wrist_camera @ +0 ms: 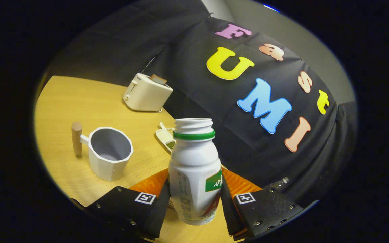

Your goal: Take the bottle from table, then pour the juice into the cup, finally place the bottle on the coaster

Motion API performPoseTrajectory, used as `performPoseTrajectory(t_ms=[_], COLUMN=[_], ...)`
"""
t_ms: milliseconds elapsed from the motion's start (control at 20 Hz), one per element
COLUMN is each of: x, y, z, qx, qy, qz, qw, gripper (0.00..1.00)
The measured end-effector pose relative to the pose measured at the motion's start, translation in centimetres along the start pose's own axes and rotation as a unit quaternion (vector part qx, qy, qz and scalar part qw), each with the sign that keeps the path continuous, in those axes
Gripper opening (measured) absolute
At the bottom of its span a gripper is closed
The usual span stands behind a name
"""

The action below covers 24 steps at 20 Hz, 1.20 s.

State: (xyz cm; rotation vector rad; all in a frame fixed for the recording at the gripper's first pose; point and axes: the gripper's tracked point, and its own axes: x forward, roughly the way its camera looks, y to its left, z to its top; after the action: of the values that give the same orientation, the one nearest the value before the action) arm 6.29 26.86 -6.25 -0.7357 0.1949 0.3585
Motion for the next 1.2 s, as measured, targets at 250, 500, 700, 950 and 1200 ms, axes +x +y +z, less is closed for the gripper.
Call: performPoseTrajectory(t_ms=[250, 500, 700, 950, 1200], x=[0.3, 1.9, 2.9, 4.4, 5.3], y=[-1.2, -2.0, -2.5, -2.2, -2.3], z=[0.9, -0.8, -1.2, -1.8, -2.2], qx=[0.191, 0.232, 0.263, 0.276, 0.279], qy=[-0.043, -0.043, -0.048, -0.051, -0.05], qz=[0.029, 0.026, 0.02, 0.017, 0.014], qw=[0.98, 0.971, 0.963, 0.96, 0.959], gripper=[0.71, 0.71, 0.71, 0.71, 0.71])
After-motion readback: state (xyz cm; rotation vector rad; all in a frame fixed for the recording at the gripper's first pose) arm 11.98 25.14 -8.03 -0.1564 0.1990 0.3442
